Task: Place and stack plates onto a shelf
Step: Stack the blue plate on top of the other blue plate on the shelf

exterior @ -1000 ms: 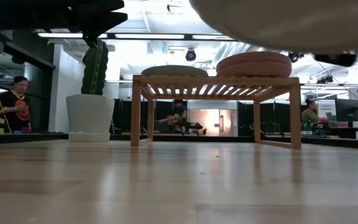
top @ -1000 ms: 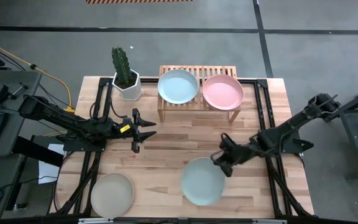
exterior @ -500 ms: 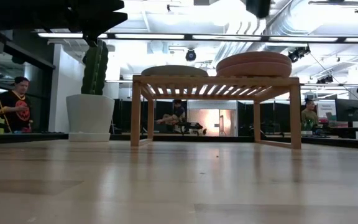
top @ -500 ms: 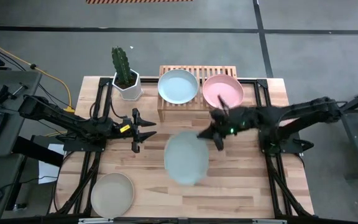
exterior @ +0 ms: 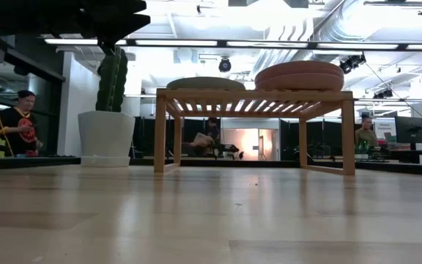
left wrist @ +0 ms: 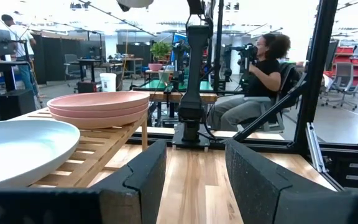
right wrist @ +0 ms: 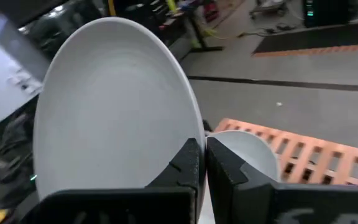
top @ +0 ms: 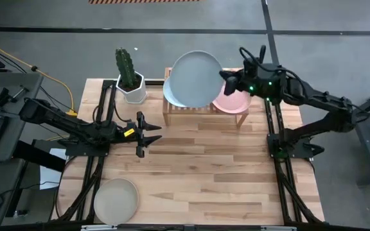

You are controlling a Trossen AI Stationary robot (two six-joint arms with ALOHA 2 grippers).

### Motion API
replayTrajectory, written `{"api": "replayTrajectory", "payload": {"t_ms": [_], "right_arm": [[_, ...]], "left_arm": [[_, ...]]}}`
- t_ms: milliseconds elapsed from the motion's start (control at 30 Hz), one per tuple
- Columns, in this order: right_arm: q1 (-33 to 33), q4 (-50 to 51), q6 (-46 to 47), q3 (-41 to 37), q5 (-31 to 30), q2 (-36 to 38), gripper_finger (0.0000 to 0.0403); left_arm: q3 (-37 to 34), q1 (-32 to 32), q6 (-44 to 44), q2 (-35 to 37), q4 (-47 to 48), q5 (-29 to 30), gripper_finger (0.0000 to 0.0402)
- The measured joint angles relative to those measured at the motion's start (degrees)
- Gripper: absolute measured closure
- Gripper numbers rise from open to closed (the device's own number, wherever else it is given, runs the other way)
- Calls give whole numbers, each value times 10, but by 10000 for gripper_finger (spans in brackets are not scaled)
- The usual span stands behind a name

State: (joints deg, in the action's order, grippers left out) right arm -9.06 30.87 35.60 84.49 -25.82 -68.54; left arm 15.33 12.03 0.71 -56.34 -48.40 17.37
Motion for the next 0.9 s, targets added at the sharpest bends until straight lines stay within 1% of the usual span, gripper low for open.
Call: {"api": "replayTrajectory", "payload": {"t_ms": [167, 367, 567, 833, 900], "right_arm": [[-35, 24, 19, 0, -1, -14, 403], [-54, 12, 21, 0, -1, -82, 403], [-82, -12, 19, 0, 23, -152, 403], [-113, -2, 32, 0, 63, -188, 403], [-116, -2, 31, 0, 64, -198, 403]], "left_arm": [[0, 0, 0, 0, 0, 0, 248], [0, 0, 0, 0, -6, 0, 248], [0, 0, 0, 0, -8, 0, 248], [0, 0, 0, 0, -7, 0, 248], [0, 0, 0, 0, -9, 0, 248]]}}
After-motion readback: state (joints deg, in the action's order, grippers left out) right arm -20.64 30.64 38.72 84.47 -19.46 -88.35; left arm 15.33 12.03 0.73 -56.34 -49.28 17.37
